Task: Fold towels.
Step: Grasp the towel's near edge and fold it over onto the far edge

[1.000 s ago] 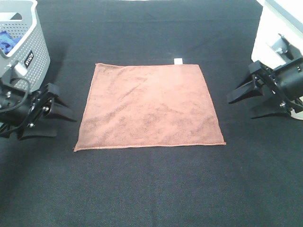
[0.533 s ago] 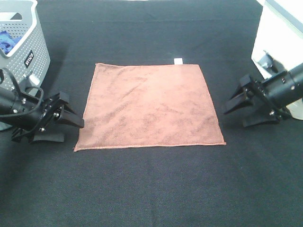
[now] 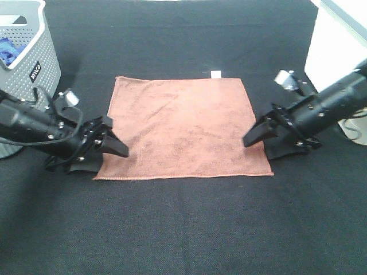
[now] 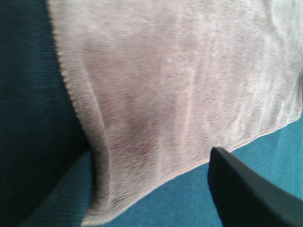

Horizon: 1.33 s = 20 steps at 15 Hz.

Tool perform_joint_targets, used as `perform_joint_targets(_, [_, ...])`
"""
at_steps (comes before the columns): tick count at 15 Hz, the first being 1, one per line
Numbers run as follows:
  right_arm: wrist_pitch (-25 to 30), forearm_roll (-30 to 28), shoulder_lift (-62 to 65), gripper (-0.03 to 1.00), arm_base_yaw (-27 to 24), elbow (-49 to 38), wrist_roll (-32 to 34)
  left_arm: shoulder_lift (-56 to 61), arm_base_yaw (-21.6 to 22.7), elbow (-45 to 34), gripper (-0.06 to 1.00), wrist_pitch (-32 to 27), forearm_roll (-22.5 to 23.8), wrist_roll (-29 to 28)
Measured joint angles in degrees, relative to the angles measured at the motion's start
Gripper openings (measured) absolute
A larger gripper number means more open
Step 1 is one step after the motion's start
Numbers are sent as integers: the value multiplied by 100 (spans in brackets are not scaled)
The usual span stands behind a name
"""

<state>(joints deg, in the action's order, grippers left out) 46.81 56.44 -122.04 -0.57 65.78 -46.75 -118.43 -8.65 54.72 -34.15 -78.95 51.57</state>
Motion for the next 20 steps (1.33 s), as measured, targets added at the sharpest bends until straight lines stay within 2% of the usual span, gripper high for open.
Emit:
perform_joint_targets(2, [80, 46, -195, 69, 246, 252, 109, -160, -189, 218, 65, -46, -97, 0])
perform_joint_targets(3, [74, 57, -246, 64, 269, 298, 235, -206, -206, 269, 60, -63, -103, -6])
perform_joint_targets(4, [74, 57, -246, 64, 269, 298, 235, -206, -206, 269, 60, -63, -103, -6])
perform_joint_targets(6, [-17, -86, -281, 45, 269, 327, 464, -286, -218, 275, 32, 17, -92, -23])
perform_joint_targets(7, [-115, -189, -321, 27, 269, 327, 607, -332, -235, 275, 9, 97, -40, -23])
perform_joint_targets(8, [-143, -252, -332, 13, 269, 327, 733, -332, -235, 275, 2, 109, -17, -23])
perform_joint_targets(9, [-149, -281, -344, 2, 269, 327, 837, -315, -235, 275, 1, 115, 52, -34])
perform_joint_targets(11, [-149, -309, -332, 0, 269, 327, 1026, -172, -235, 269, 1, 166, 441, -252])
perform_joint_targets(15, [80, -957, 34, 0, 281, 223, 1541, 281, -252, 258, 1, 6, 2189, -1644])
perform_joint_targets(16, [223, -1083, 80, 0, 298, 218, 1679, 332, -252, 258, 1, -132, 2481, -1919])
perform_joint_targets(17, [309, -1163, 92, 0, 309, 183, 1753, 338, -252, 258, 1, -264, 2693, -2114])
perform_joint_targets(18, [309, -1163, 92, 0, 309, 183, 1753, 338, -252, 258, 1, -264, 2693, -2114])
perform_joint_targets(20, [223, -1197, 327, 0, 327, -309, 1828, 350, -252, 80, 1, -424, 2911, -2338])
